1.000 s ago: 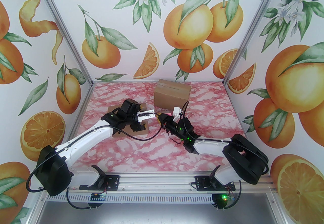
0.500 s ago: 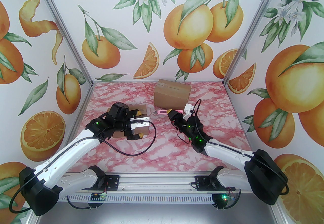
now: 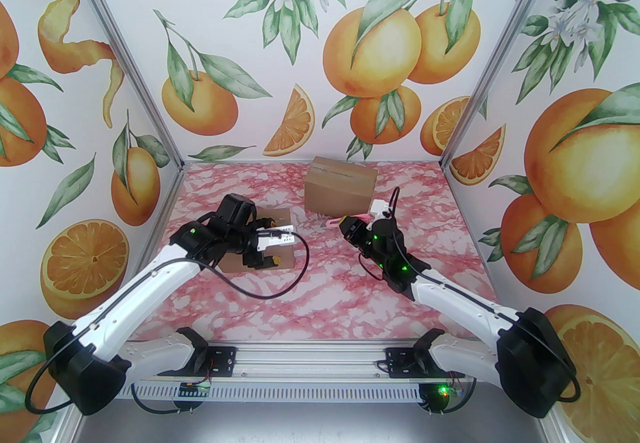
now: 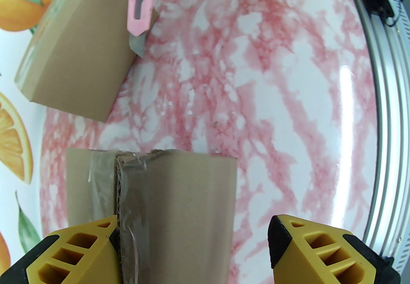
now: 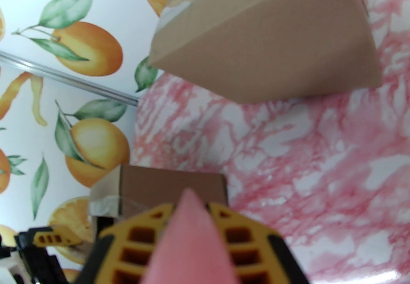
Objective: Unpack the express box
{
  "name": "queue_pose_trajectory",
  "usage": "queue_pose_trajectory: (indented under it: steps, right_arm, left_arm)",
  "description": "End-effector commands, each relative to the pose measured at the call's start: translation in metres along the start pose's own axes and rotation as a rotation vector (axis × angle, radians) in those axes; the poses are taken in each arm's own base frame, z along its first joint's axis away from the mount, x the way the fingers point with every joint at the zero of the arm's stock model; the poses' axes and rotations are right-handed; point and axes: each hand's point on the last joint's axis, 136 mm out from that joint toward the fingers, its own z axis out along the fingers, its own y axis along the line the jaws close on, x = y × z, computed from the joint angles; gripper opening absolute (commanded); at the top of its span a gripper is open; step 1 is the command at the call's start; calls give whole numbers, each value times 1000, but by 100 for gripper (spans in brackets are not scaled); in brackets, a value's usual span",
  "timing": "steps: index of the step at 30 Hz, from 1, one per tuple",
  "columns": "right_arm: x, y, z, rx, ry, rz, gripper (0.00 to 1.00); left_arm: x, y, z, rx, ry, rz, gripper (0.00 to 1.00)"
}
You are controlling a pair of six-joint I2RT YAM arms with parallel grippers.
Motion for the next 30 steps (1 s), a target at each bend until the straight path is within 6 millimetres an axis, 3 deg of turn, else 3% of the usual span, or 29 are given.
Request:
queue_pose_trajectory:
  steps: [1, 7, 11, 15, 19, 26, 30]
  right_arm:
    - [-10, 8, -2, -2, -21, -48, 0]
    - [-9, 23, 0, -77, -14, -53, 0]
    - [-6, 40, -1, -156, 0, -47, 0]
    - [-4, 71, -5, -302, -5, -6, 0]
    - [6, 96, 4, -390, 25, 28, 0]
    - [26, 98, 27, -463, 70, 166, 0]
    - [29, 94, 29, -435, 65, 161, 0]
  left_arm:
    - [-9, -10, -13, 12, -62, 50, 71]
    - [-4, -20, -16, 49, -33, 84, 69]
    - [-8, -3, -22, -38, -27, 117, 74]
    - [-12, 12, -24, -90, -24, 128, 83]
    - [-8, 11, -13, -63, -11, 110, 83]
    - [4, 8, -2, -43, 21, 106, 81]
    - [8, 6, 3, -12, 32, 108, 71]
